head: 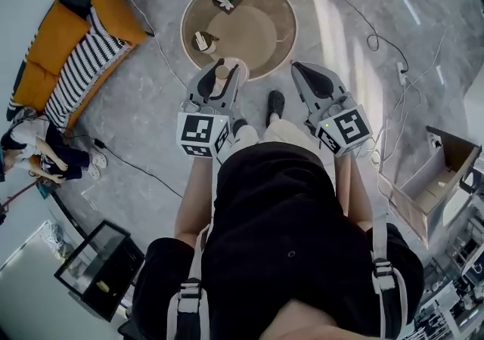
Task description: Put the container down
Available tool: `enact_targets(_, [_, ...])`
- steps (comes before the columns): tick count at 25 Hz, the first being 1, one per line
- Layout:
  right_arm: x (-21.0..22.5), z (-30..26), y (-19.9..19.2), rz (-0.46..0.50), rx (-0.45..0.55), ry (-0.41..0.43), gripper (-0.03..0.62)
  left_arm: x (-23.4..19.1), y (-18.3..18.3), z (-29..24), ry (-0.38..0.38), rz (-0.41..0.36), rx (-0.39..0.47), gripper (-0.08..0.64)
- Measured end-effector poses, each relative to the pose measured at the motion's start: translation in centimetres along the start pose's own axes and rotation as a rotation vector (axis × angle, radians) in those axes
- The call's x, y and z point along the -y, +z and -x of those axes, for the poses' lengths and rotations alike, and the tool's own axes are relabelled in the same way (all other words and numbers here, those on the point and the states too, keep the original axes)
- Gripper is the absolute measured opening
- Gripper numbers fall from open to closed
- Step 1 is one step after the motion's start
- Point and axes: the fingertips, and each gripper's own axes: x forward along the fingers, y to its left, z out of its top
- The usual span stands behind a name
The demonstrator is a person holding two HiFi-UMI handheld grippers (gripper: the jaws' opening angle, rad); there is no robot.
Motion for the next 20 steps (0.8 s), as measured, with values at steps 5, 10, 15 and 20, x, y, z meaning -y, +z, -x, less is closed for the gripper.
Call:
enact_targets(5, [3.1,-1.5,-0.3,0.003,-0.028,0.077,0.003,-0.1,-0.2,-3.1,0.058,0.025,-0.006,0.14])
enact_targets(10, [5.7,-2.8,-1.6,-0.017,-0.06,0.132,0.003,-0.4,-1.3,-5.8,0.109,0.037,-0.022,0.14])
enact_targets(15, [7.2,-3.4,-3.1,-0.034,-0.099,0.165,0.003,-0.7,-3.0,-7.3,0.157,0.035,-0.025,0.14])
enact_targets(20, [8.9,-3.9,-4.2,-0.06,-0.118,0.142,0.003,-1.4,-4.3,-8.5,0.157,0.022,-0.047,0.14])
